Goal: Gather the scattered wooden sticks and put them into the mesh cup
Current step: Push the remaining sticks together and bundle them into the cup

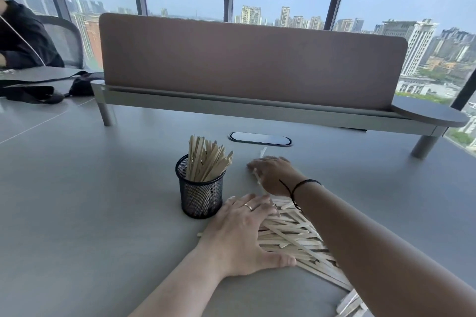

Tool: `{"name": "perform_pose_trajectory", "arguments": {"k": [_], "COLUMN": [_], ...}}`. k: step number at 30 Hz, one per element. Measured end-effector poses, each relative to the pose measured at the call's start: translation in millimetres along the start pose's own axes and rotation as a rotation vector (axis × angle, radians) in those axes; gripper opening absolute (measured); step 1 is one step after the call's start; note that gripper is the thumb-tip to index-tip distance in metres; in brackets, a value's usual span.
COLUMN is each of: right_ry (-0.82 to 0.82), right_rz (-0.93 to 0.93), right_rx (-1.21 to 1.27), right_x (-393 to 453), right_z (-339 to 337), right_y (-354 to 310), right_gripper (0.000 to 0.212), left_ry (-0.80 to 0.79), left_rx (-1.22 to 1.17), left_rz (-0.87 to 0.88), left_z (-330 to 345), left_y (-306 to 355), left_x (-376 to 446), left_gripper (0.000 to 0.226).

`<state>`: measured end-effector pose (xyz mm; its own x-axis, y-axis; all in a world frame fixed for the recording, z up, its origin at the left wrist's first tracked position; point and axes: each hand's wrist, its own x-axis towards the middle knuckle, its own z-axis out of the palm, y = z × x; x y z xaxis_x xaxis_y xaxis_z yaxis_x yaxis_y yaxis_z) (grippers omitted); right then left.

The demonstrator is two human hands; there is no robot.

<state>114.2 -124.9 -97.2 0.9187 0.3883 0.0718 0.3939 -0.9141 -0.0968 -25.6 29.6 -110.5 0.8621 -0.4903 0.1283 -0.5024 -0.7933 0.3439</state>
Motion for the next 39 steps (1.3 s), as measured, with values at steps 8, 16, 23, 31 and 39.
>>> {"name": "perform_pose_trajectory", "arguments": {"k": [8,16,23,31,39], "right_ry": [0.108,0.141,0.218,0.305,0.321], "right_rz": [0.098,0.164,0.237,0.207,0.137], "right_rx": [-0.014,0.097,0.289,0.435,0.401], "right_x": [-50.1,-125.7,-167.3,-186.9,-185.9], "right_z": [-15.7,-17.6,-6.5,-1.3,-4.8], "right_y": [17.1,34.2,33.3,28.7,17.9], "right_gripper": [0.028,0.021,0.024,0.03,0.037], "left_ry": [-0.009,0.098,0.072,-0.005,0.066], "left_rx": [0.003,0.007,0.022,0.114,0.15], "left_rz": [0.026,0.078,0.033,0.089,0.088], "left_z": [4.8,1.4,4.4,6.9,15.3], "left_y": [-4.0,0.5,0.4,18.4,25.7], "left_x": [2.3,-0.9,-0.5,-5.5,1.4], "left_gripper": [0.1,0.093,0.095,0.114,0.105]}}
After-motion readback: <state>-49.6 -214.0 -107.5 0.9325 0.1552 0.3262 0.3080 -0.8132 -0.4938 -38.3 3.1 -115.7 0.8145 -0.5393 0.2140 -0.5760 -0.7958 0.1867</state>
